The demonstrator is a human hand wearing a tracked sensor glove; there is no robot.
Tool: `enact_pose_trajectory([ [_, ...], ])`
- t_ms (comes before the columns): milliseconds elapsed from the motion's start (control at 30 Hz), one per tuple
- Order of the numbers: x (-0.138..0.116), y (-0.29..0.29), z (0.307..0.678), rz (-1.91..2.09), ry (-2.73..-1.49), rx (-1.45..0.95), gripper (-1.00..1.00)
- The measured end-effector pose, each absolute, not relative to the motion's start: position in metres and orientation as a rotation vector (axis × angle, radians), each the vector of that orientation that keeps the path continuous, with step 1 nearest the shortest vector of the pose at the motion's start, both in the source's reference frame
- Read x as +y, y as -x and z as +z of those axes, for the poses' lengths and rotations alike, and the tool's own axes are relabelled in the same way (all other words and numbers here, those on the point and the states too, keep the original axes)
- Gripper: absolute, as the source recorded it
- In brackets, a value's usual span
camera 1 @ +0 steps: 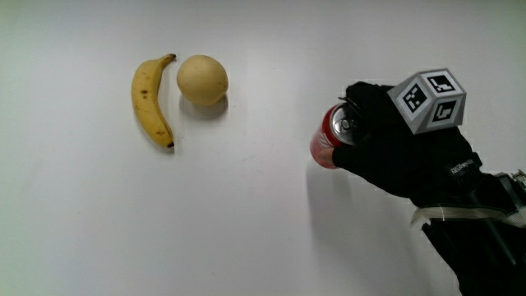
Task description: Pick cola
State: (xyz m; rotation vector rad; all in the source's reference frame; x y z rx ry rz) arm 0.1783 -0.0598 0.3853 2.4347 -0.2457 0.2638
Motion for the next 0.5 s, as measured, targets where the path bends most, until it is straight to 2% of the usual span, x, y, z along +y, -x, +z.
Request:
enact_pose_trajectory([
  [367, -0.064, -0.153, 0.339, 0.224, -2.537, -0.350, 1.00],
  [500, -0.069, -0.140, 0.328, 0.270, -2.511, -0.404, 1.00],
])
